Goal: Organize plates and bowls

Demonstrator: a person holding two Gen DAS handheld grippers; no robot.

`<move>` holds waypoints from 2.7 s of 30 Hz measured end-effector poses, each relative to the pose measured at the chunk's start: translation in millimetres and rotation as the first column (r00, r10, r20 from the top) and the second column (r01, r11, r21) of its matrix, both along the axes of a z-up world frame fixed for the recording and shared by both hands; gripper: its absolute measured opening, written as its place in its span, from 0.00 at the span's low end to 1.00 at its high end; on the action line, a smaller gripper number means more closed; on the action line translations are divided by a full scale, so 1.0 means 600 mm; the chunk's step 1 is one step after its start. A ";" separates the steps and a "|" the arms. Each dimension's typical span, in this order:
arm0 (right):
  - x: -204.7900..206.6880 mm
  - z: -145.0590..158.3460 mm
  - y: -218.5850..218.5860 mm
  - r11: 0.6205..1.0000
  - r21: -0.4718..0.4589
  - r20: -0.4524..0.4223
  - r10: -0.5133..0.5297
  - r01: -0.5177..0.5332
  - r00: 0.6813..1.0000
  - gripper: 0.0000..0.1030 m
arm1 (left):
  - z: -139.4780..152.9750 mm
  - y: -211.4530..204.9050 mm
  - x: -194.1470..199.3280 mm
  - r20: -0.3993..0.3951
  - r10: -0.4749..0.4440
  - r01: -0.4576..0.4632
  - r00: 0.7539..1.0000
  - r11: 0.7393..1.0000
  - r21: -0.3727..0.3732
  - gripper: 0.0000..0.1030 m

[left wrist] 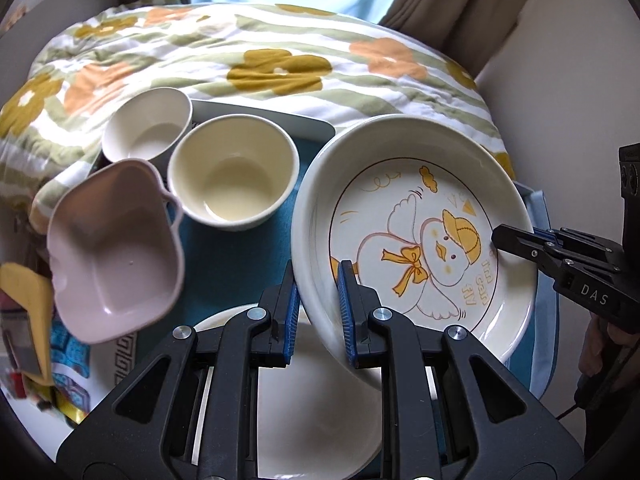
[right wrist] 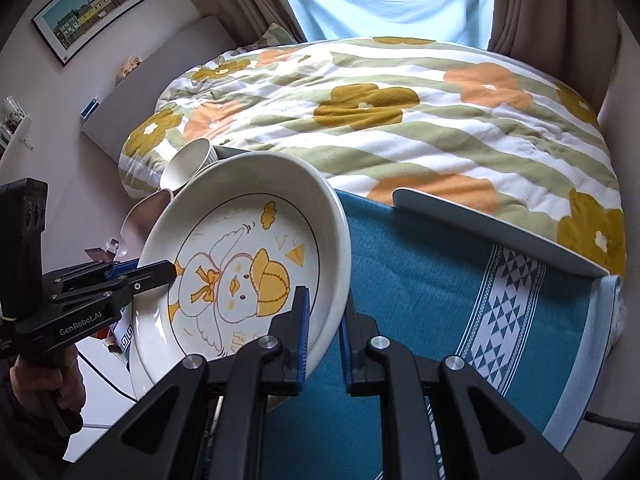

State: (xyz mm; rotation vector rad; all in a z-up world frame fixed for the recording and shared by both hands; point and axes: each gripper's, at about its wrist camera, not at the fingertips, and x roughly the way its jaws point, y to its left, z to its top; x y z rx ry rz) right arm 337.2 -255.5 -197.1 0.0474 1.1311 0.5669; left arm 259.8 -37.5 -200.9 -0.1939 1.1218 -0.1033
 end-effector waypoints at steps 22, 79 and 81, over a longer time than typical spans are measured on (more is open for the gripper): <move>-0.229 -0.055 0.089 0.966 -0.067 -0.056 -0.254 0.250 0.966 0.12 | -0.081 0.100 -0.146 -0.100 -0.229 0.226 0.968 0.973 -0.042 0.16; -0.232 -0.102 0.175 0.949 -0.293 -0.054 -0.135 0.113 0.989 0.13 | -0.119 0.032 -0.175 -0.099 -0.256 0.271 0.962 0.824 0.498 0.17; -0.233 -0.102 0.177 0.947 -0.299 -0.054 -0.137 0.115 0.989 0.14 | -0.119 0.033 -0.176 -0.098 -0.258 0.272 0.961 0.820 0.504 0.17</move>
